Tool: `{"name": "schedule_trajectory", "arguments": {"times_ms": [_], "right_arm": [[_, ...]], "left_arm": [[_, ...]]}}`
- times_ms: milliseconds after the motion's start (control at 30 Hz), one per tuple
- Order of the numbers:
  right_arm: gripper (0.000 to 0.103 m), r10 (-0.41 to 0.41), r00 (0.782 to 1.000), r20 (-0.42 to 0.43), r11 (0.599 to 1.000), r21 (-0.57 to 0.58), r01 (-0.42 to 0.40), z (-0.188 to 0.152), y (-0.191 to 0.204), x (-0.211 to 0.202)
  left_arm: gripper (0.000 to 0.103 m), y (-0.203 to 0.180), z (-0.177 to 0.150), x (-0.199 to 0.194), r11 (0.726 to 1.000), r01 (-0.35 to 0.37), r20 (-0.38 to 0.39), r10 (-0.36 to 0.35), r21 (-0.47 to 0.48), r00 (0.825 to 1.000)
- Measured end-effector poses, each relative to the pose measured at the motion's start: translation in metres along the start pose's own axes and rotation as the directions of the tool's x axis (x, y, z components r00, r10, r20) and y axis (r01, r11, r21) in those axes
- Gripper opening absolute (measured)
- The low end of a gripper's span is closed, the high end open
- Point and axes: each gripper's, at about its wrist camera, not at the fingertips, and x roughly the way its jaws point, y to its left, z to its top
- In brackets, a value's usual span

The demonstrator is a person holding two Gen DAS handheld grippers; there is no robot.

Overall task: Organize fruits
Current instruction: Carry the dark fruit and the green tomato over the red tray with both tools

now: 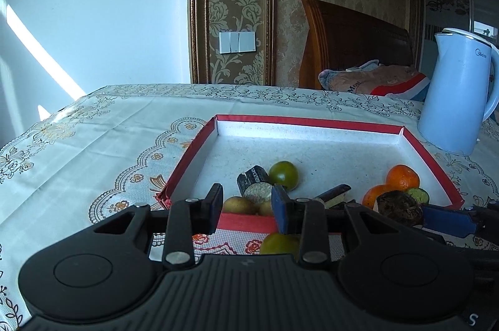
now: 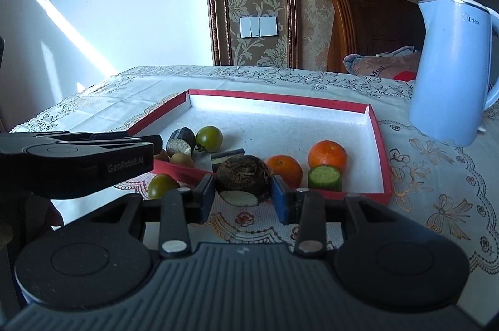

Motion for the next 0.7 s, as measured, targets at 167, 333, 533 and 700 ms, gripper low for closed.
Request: {"name": "schedule_trajectory", "arguments": {"times_ms": [167,333,533,700], "right_arm": [[0.037,-0.014,1.0,0.019,1.0,-0.011,0.014,0.015,-0.003,0.007],[0.037,-0.027,0.999,0.024,1.0,-0.012,0.027,0.025,-0.009,0.017],[0.037,-0.039,0.999,0.01,0.999,0.002,0.039,0.03,-0.014,0.037],[0.037,-0.047,0.999,-0.008,0.999,0.011,0.047,0.03,-0.02,0.051]], "left_arm": [[0.034,0.0,0.013,0.009,1.0,-0.012,-0.001,0.012,-0.012,1.0],[0.033,-0.001,0.02,0.023,0.999,-0.03,-0.009,0.03,-0.023,1.0],[0.033,-0.008,0.025,0.039,0.999,-0.024,-0.011,0.024,-0.021,1.0],[0.033,-0.013,0.027,0.052,1.0,-0.024,-0.025,0.023,-0.005,0.999]]}}
